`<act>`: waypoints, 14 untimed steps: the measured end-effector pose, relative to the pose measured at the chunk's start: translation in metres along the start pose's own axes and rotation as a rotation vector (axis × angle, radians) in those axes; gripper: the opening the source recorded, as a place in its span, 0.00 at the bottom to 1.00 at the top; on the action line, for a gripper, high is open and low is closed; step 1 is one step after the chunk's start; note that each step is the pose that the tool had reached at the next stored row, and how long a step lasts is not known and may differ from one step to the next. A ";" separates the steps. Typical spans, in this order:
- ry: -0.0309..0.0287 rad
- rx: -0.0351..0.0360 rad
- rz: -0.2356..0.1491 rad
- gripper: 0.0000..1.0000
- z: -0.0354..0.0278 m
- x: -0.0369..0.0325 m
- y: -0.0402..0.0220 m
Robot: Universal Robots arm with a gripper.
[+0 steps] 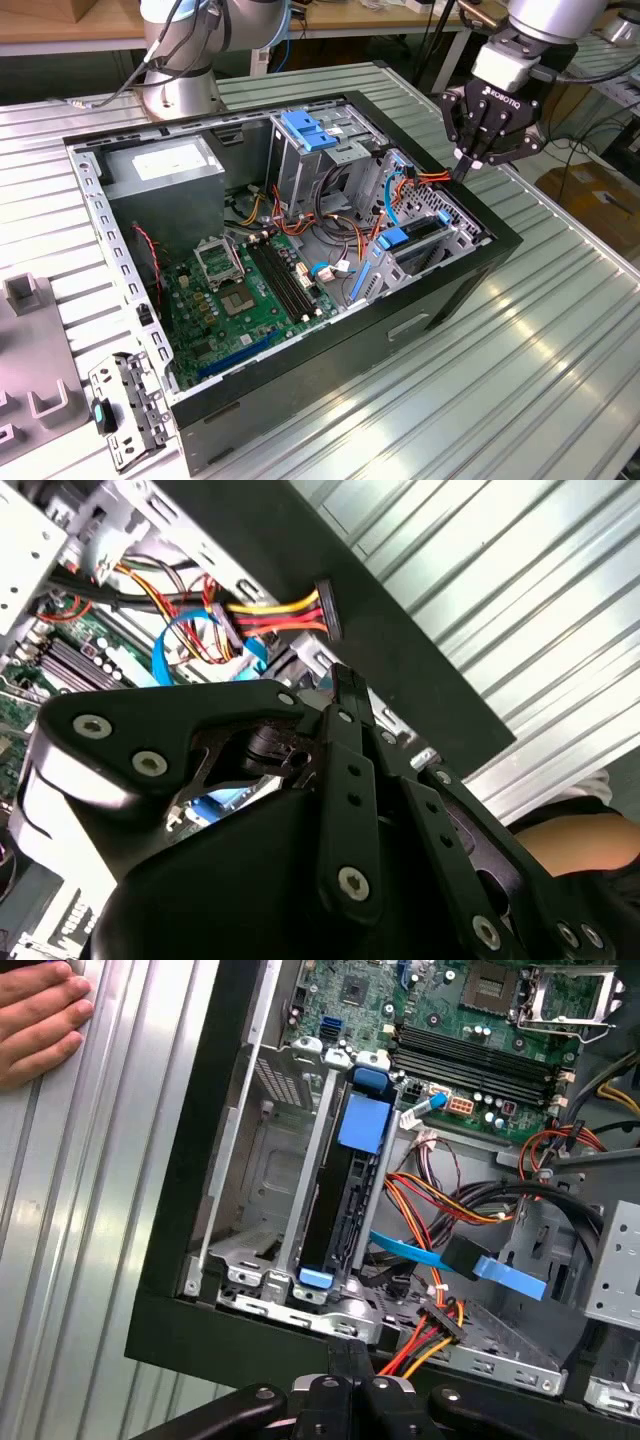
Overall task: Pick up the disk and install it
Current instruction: 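Insert the first disk wire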
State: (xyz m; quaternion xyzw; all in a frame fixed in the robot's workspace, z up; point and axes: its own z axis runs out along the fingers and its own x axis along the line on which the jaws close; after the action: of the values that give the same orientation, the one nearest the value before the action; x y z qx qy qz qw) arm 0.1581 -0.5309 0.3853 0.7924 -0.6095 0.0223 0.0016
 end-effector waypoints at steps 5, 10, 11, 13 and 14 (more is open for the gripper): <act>-0.0004 0.0002 -0.009 0.11 0.0008 -0.0096 -0.0077; -0.0026 0.0036 -0.099 0.11 0.0031 -0.0097 -0.0077; -0.0037 0.0052 -0.145 0.11 0.0043 -0.0098 -0.0077; -0.0045 0.0067 -0.186 0.11 0.0050 -0.0098 -0.0077; -0.0055 0.0080 -0.219 0.11 0.0052 -0.0098 -0.0077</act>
State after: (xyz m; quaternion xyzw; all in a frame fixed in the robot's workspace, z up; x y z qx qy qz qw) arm 0.1633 -0.5196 0.3800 0.8545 -0.5190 0.0223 -0.0008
